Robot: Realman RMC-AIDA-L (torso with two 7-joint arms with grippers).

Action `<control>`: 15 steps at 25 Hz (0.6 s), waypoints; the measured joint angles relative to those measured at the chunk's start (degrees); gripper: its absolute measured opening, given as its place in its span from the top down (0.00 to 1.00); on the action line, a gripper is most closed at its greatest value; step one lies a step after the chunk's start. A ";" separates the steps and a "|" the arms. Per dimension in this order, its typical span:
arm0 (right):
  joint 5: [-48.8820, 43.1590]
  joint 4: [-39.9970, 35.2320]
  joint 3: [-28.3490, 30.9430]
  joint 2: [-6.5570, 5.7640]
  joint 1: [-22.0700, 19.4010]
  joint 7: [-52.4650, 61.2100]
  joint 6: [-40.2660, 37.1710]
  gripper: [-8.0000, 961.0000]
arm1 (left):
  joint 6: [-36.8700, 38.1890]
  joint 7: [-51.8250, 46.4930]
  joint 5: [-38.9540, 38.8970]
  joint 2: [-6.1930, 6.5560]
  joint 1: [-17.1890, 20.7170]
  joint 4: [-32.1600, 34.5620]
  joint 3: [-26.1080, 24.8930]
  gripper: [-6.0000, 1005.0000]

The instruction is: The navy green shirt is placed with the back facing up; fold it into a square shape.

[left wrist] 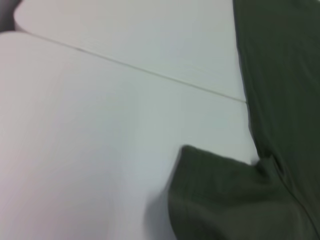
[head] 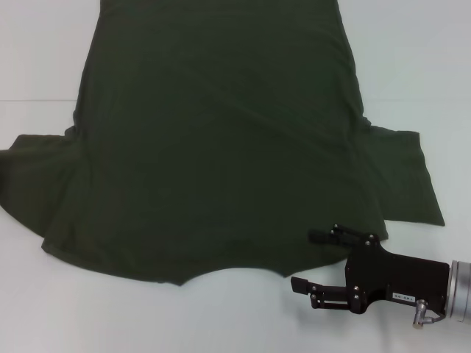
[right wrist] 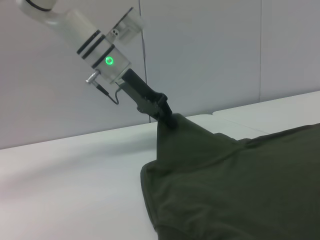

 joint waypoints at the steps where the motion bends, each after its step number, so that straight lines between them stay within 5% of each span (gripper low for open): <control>1: 0.02 0.00 0.00 0.00 -0.03 0.00 0.00 0.04 | 0.26 -0.02 0.00 0.13 0.00 0.41 -0.01 0.97; 10: 0.02 0.00 0.00 0.00 -0.08 0.00 0.00 0.04 | 2.81 0.05 0.15 0.29 -2.00 2.53 0.56 0.97; 15: 0.02 0.39 0.00 0.00 -0.14 -0.15 0.00 0.04 | 5.80 -0.01 0.14 -1.50 -3.85 4.53 2.54 0.97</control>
